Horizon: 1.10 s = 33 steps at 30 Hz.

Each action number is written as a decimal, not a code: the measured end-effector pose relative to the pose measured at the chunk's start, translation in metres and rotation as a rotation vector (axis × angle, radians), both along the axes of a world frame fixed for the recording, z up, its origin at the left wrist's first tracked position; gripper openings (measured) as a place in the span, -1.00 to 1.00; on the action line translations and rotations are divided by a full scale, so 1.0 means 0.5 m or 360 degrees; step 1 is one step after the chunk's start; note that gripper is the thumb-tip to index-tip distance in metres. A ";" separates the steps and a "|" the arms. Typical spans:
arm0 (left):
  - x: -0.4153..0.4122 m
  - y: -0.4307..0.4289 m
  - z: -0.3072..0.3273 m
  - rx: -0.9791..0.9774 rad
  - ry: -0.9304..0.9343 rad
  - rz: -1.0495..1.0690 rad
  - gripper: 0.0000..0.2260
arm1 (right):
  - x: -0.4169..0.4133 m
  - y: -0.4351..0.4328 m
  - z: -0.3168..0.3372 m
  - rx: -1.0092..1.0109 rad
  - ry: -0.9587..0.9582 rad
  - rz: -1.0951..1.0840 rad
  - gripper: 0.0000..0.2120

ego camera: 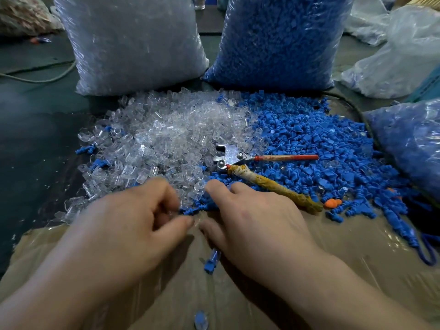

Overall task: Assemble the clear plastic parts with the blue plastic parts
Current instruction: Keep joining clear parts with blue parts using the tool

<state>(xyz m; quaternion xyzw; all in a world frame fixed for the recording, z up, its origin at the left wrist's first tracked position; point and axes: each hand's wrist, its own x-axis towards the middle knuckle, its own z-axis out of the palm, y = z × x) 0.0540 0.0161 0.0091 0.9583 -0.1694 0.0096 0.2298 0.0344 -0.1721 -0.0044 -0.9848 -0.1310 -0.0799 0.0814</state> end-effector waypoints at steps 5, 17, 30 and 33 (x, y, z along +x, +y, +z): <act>0.012 -0.008 -0.025 0.0271 -0.0123 0.0205 -0.67 | 0.016 0.007 -0.010 -0.0050 0.0020 -0.0017 -0.74; 0.007 -0.025 -0.032 -0.0161 0.0055 0.0250 -0.78 | 0.018 -0.006 -0.001 0.0104 0.0100 0.0041 -0.85; 0.020 -0.003 -0.026 -0.1180 0.0347 0.0272 -0.70 | -0.005 -0.032 0.023 0.1514 0.0551 -0.0105 -0.77; 0.019 -0.003 -0.021 -0.1293 0.0651 0.0041 -0.86 | -0.008 -0.032 0.031 0.1852 0.0880 -0.0141 -0.73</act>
